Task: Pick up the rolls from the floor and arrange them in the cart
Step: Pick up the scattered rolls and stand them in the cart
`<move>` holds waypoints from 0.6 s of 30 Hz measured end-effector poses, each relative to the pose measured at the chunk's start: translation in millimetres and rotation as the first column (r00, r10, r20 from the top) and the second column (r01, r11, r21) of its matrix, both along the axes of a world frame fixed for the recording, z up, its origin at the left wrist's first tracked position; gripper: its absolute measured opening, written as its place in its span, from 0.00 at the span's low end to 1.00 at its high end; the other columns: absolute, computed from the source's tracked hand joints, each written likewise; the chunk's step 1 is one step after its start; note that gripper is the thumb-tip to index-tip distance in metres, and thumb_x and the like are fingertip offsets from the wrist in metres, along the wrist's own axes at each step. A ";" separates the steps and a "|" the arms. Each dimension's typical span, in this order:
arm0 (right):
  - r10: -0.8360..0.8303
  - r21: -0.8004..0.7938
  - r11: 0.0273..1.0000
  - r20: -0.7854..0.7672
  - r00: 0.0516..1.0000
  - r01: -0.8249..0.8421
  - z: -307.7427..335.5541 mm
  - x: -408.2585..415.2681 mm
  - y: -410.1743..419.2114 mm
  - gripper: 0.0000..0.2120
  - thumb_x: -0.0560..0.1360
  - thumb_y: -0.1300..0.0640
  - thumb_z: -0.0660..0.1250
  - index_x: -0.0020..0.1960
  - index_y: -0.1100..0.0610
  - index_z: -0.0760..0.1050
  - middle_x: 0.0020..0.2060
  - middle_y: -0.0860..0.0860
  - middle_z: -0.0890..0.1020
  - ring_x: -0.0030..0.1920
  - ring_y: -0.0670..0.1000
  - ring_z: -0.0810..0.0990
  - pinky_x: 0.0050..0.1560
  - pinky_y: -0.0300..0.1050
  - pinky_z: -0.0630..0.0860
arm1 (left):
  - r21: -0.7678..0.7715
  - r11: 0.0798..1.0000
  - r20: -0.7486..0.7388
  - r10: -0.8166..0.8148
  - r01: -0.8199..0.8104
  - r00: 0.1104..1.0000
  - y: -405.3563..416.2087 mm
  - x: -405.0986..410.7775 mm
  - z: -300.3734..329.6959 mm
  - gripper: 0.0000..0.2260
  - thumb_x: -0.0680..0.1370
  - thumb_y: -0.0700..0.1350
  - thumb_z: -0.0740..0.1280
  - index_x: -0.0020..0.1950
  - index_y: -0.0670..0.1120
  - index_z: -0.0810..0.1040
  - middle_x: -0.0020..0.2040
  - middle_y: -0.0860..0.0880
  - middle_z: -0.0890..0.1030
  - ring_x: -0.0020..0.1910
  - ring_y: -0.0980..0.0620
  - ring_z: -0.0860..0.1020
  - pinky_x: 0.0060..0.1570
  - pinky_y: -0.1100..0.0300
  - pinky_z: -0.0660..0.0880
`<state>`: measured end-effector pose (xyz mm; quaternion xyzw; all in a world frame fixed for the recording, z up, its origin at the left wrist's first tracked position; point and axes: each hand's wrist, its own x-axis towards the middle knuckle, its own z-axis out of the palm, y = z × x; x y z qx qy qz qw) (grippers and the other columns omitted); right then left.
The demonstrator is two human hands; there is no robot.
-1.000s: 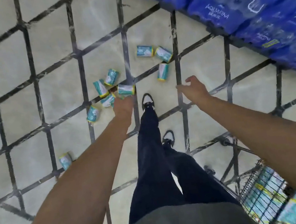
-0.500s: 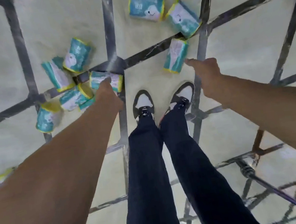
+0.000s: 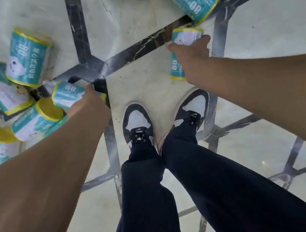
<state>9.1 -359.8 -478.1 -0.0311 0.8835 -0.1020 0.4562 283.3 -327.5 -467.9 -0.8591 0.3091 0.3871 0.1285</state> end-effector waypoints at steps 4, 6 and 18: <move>0.025 -0.098 0.995 0.032 0.999 -0.022 52.5 -1.7 12.3 0.50 0.58 0.43 0.81 0.72 0.53 0.61 0.61 0.54 0.77 0.59 0.57 0.79 0.62 0.56 0.79 | 0.036 0.966 -0.021 0.259 -0.258 0.966 -6.0 -31.8 57.9 0.28 0.82 0.54 0.65 0.78 0.46 0.61 0.70 0.42 0.71 0.65 0.42 0.73 0.50 0.69 0.71; 0.041 -0.121 0.992 0.058 0.997 -0.033 103.2 -3.3 18.3 0.47 0.59 0.44 0.82 0.70 0.54 0.63 0.61 0.53 0.78 0.58 0.56 0.80 0.62 0.55 0.79 | -0.014 0.909 -0.046 0.415 -0.416 0.908 -14.9 -46.2 101.0 0.35 0.75 0.59 0.73 0.74 0.45 0.64 0.61 0.46 0.74 0.56 0.46 0.74 0.51 0.61 0.72; -0.073 -0.348 0.930 0.132 0.989 0.115 559.5 -33.1 61.8 0.36 0.64 0.48 0.83 0.64 0.53 0.67 0.52 0.48 0.80 0.52 0.52 0.82 0.54 0.49 0.80 | -0.174 0.959 -0.408 0.135 -0.222 0.903 -14.6 -109.2 531.9 0.35 0.69 0.56 0.79 0.66 0.42 0.66 0.56 0.45 0.78 0.52 0.47 0.79 0.53 0.53 0.78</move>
